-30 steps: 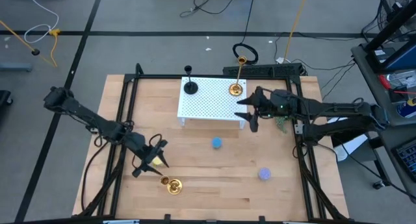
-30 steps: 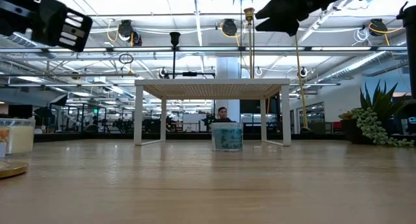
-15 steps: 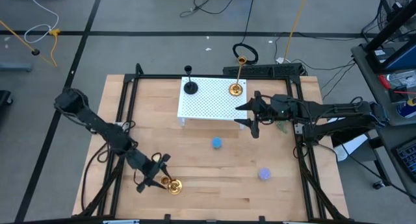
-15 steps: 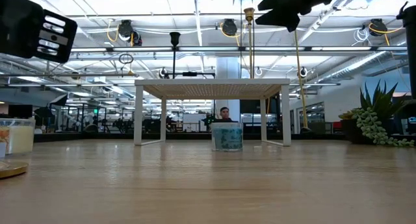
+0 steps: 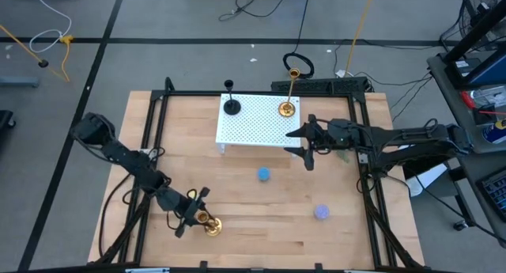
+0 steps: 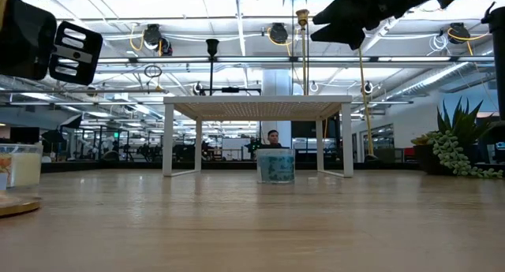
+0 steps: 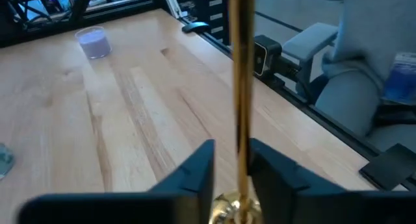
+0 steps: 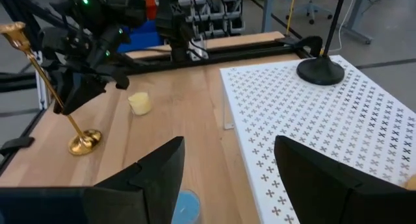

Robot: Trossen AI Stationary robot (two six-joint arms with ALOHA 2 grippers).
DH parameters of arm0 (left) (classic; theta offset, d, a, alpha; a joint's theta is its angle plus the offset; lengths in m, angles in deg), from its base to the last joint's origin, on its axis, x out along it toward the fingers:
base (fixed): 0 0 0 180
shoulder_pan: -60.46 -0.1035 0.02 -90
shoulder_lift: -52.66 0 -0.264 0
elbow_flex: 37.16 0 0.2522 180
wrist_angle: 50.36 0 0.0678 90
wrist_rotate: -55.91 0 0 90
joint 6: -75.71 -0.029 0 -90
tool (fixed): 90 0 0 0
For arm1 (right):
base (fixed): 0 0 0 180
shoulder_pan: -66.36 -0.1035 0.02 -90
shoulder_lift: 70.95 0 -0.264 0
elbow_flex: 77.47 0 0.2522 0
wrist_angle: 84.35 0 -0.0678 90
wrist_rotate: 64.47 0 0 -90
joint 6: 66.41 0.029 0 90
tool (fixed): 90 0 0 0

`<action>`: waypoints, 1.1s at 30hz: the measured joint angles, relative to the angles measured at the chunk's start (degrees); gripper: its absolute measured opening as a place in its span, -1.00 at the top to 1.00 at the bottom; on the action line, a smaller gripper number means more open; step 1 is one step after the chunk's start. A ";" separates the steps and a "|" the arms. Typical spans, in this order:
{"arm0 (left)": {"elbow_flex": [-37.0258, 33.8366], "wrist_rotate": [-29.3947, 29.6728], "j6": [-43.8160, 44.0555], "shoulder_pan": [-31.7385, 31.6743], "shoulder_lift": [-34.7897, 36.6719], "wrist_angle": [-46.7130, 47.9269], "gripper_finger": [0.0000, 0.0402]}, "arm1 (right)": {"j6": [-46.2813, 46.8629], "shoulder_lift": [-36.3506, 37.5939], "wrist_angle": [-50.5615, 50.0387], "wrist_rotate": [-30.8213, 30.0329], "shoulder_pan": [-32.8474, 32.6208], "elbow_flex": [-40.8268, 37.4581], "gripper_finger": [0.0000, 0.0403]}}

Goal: Pick & Place candle stick holders
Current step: Put the gold candle holder on the shelf

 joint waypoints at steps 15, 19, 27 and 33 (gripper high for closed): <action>5.90 8.62 -2.75 -4.48 0.09 -3.12 0.92 | 0.07 0.00 8.75 0.19 -0.52 -6.41 -0.15; 12.62 8.53 -1.51 -8.64 0.01 7.19 0.88 | -0.44 0.00 14.95 0.24 -2.09 -8.65 -0.15; 28.30 6.30 0.63 -17.72 0.04 27.09 0.92 | -0.38 0.00 19.69 0.18 -4.25 -11.33 -0.14; 35.72 6.18 -1.34 -23.66 0.09 27.32 0.90 | -0.37 0.00 20.00 0.13 -4.57 -11.35 -0.13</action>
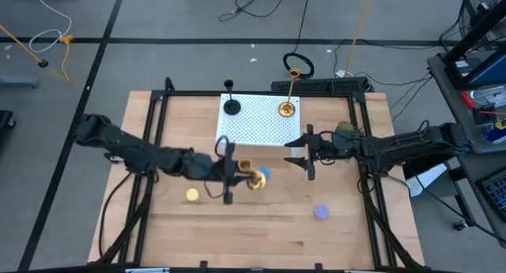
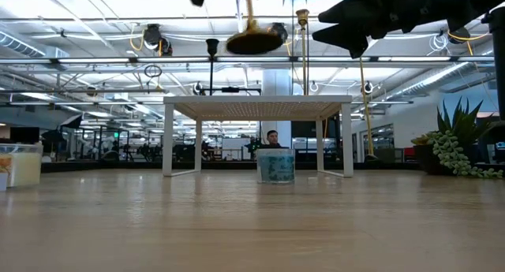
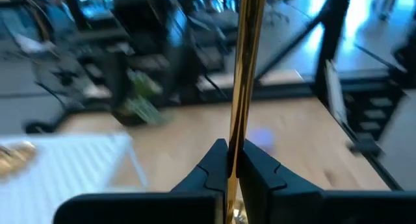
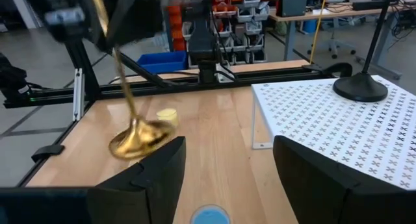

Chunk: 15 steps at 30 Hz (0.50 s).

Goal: Pick & Place candle stick holders
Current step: Put the gold candle holder on the shelf

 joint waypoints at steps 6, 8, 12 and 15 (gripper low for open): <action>4.63 -2.25 -0.14 -7.16 0.00 4.12 0.92 | 0.00 0.00 0.00 -0.05 0.02 0.00 -0.13; 5.20 -1.68 -1.11 -9.53 0.00 3.97 0.92 | 0.00 0.00 0.00 -0.05 0.02 0.00 -0.13; 5.41 -1.68 -0.32 -14.59 -0.12 3.55 0.92 | 0.00 0.00 0.00 -0.05 0.02 0.00 -0.13; 5.41 -1.66 0.97 -17.76 -1.17 1.47 0.92 | 0.00 0.00 0.00 -0.05 0.02 0.01 -0.13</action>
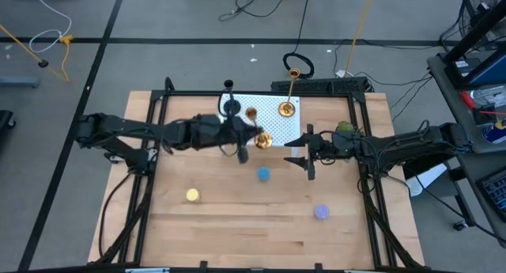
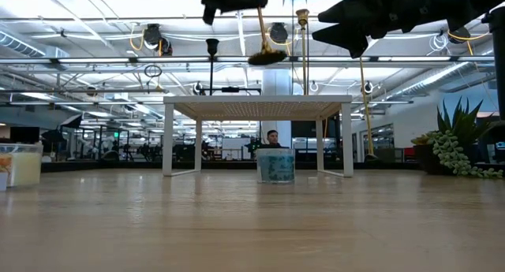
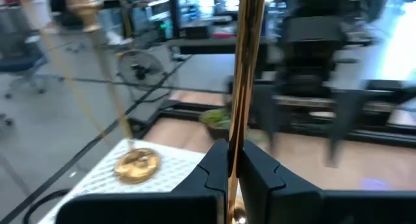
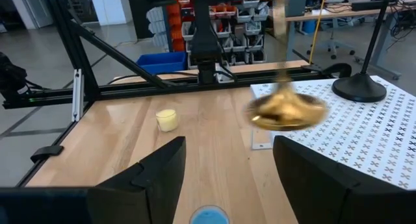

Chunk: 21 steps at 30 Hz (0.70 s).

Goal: Pick & Place candle stick holders
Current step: Put the gold candle holder on the shelf

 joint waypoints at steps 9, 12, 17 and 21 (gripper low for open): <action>0.40 8.90 0.53 -3.15 -6.63 -4.63 0.92 | 0.00 -0.02 -0.02 -0.02 0.00 -0.01 -0.13; 0.89 15.56 0.52 -2.66 -7.26 -4.30 0.92 | 0.00 -0.02 0.16 -0.02 0.00 -0.01 -0.13; 1.61 16.39 2.28 -3.27 -7.87 -4.68 0.92 | 0.00 -0.02 0.17 -0.02 0.00 0.00 -0.13; 1.78 16.49 3.73 -5.14 -9.13 -4.50 0.92 | 0.00 -0.02 0.15 -0.02 0.04 0.00 -0.13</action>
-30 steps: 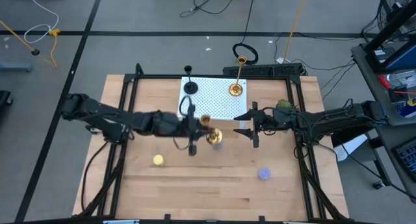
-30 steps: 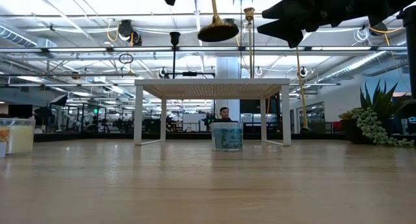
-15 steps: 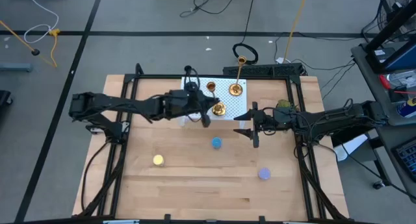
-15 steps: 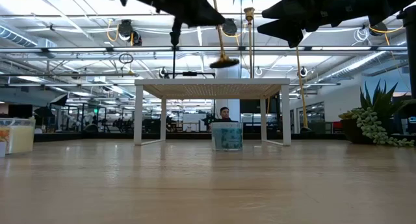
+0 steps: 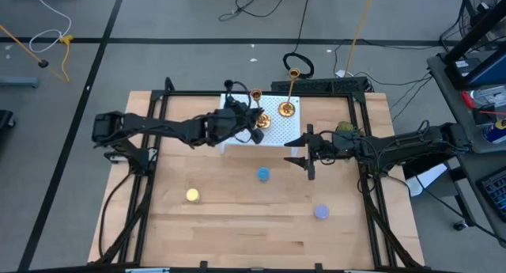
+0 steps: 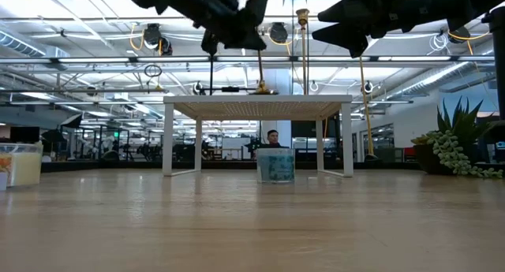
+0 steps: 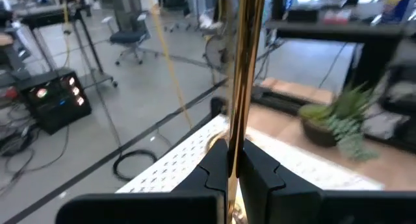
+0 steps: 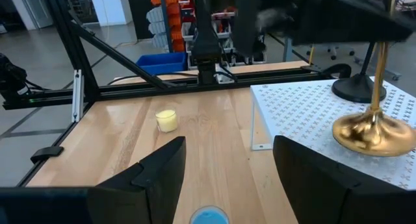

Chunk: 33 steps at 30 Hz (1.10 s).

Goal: Pick & Place candle stick holders
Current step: Put the gold candle holder on the shelf

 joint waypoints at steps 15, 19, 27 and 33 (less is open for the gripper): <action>-0.05 0.34 0.05 -4.23 -1.74 -1.55 0.92 | -0.17 -0.02 -0.42 -0.02 0.02 0.01 -0.13; -0.05 0.38 0.11 -5.14 -1.74 -1.42 0.88 | -0.15 -0.02 -0.43 -0.02 0.02 0.01 -0.13; -0.05 -4.84 0.23 -7.28 -1.72 -0.92 0.90 | -0.17 -0.02 -0.44 -0.02 0.02 0.01 -0.13; -0.05 -5.06 1.51 -7.96 -1.72 -0.90 0.79 | -0.17 -0.02 -0.44 -0.02 0.02 0.01 -0.13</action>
